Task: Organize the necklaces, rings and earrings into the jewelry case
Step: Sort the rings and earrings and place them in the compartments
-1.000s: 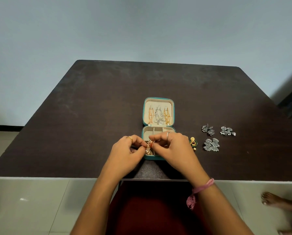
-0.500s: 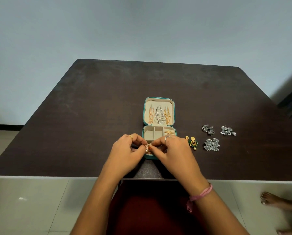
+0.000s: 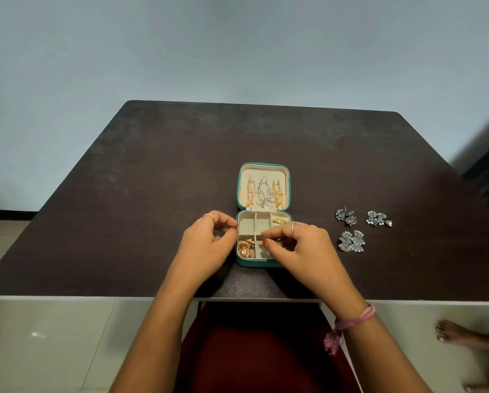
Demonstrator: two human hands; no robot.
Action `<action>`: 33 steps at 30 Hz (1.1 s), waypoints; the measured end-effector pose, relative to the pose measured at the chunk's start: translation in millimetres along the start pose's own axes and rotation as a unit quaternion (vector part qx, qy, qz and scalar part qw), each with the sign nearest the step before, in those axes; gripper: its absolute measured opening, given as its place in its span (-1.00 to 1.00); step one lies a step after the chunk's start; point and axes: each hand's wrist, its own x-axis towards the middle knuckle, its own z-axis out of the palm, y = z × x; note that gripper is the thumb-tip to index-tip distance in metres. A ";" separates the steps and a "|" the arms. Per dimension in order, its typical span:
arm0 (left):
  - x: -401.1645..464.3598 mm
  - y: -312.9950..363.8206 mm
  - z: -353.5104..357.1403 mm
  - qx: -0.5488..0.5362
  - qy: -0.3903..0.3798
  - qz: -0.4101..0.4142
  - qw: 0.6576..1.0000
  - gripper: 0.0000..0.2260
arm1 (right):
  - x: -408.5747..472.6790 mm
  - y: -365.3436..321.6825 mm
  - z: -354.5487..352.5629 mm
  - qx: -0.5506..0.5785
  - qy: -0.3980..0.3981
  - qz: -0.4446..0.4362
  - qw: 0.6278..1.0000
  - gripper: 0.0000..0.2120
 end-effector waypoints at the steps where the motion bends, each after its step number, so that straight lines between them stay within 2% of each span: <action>1: 1.3 2.8 -0.3 0.000 0.002 0.003 1.000 -0.91 | 0.1 1.5 -3.1 0.007 0.002 0.005 1.000 -0.89; 10: 13.2 37.0 19.4 0.045 -0.041 0.078 0.995 -0.90 | 9.2 31.4 -54.0 -0.005 0.054 0.058 0.997 -0.88; 18: 33.7 65.7 48.3 0.147 -0.115 0.115 0.976 -0.85 | 21.2 56.5 -77.7 -0.095 0.003 0.097 0.991 -0.90; 23: 45.0 79.3 69.8 0.250 -0.140 0.141 0.948 -0.82 | 28.6 58.6 -76.1 -0.153 -0.060 0.108 0.981 -0.89; 27: 49.9 85.2 87.7 0.367 -0.167 0.149 0.903 -0.81 | 33.4 58.6 -68.3 -0.189 -0.073 0.105 0.974 -0.90; 30: 50.4 87.0 97.6 0.427 -0.155 0.158 0.877 -0.78 | 35.4 57.6 -64.9 -0.204 -0.070 0.111 0.970 -0.93; 33: 49.0 87.6 102.4 0.442 -0.135 0.163 0.872 -0.77 | 36.4 56.6 -63.6 -0.205 -0.073 0.110 0.970 -0.95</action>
